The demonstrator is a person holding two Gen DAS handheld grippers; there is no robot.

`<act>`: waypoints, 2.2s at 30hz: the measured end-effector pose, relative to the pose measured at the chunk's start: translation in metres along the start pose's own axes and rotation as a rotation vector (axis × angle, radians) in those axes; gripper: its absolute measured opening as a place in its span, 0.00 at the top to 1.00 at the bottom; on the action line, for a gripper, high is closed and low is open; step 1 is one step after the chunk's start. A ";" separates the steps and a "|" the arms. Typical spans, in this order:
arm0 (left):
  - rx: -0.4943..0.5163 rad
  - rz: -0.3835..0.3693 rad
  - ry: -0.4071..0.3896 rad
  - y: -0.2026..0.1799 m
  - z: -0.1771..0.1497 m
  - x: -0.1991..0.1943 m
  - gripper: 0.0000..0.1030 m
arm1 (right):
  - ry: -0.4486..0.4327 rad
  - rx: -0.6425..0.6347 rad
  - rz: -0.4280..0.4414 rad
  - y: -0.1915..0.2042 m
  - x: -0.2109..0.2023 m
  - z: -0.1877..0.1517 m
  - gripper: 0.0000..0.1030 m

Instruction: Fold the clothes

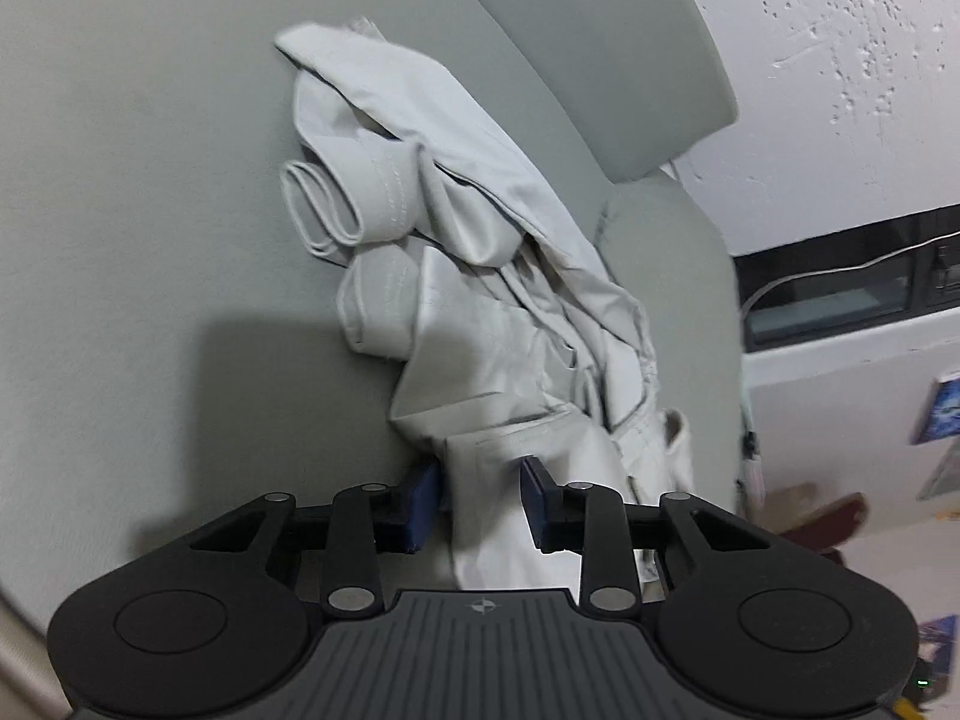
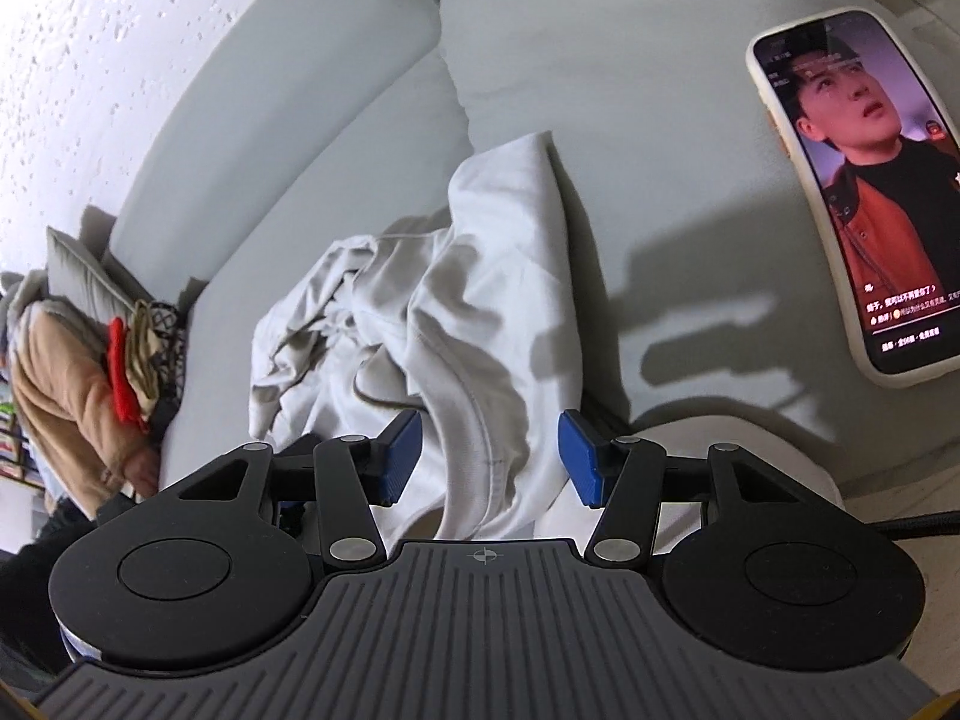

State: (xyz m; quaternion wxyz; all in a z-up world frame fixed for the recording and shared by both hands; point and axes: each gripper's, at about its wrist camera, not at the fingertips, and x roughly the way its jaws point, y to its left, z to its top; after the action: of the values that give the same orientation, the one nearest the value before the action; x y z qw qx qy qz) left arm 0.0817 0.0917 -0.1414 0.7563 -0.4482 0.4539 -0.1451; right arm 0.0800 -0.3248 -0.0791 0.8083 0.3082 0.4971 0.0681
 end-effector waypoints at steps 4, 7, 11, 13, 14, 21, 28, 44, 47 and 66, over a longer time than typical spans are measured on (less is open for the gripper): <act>-0.013 -0.035 0.036 0.000 0.006 0.011 0.84 | -0.017 -0.046 -0.046 0.009 0.002 0.004 0.45; 0.038 -0.006 0.007 -0.013 -0.002 0.007 0.98 | -0.057 -0.142 -0.072 0.033 0.002 0.009 0.45; 0.118 -0.002 -0.062 -0.037 -0.022 -0.014 0.98 | -0.011 -0.285 -0.159 0.070 0.026 0.010 0.45; 0.143 -0.013 -0.086 -0.047 -0.030 -0.025 0.98 | 0.038 -0.361 -0.208 0.085 0.043 0.006 0.41; 0.151 -0.021 -0.092 -0.051 -0.032 -0.029 0.98 | 0.058 -0.415 -0.244 0.092 0.052 0.003 0.37; 0.217 0.008 -0.141 -0.071 -0.041 -0.050 0.98 | -0.121 -0.397 -0.373 0.068 0.008 -0.014 0.98; 0.214 0.012 -0.207 -0.078 -0.048 -0.083 0.98 | 0.001 -0.051 -0.210 -0.013 -0.080 -0.048 0.94; 0.197 0.188 -0.271 -0.049 -0.045 -0.103 0.98 | -0.128 0.197 -0.096 -0.071 -0.064 -0.042 0.60; 0.190 0.210 -0.266 -0.045 -0.043 -0.101 0.98 | -0.142 0.283 -0.070 -0.088 -0.053 -0.043 0.57; 0.183 0.238 -0.235 -0.040 -0.037 -0.086 0.98 | -0.237 0.455 0.090 -0.103 -0.025 -0.028 0.63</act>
State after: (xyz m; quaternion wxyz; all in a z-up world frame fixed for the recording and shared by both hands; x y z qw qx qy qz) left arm 0.0120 0.1031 -0.0677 0.8536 -0.3343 0.3973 -0.0420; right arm 0.0234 -0.4051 -0.1271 0.7669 0.5097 0.3872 -0.0464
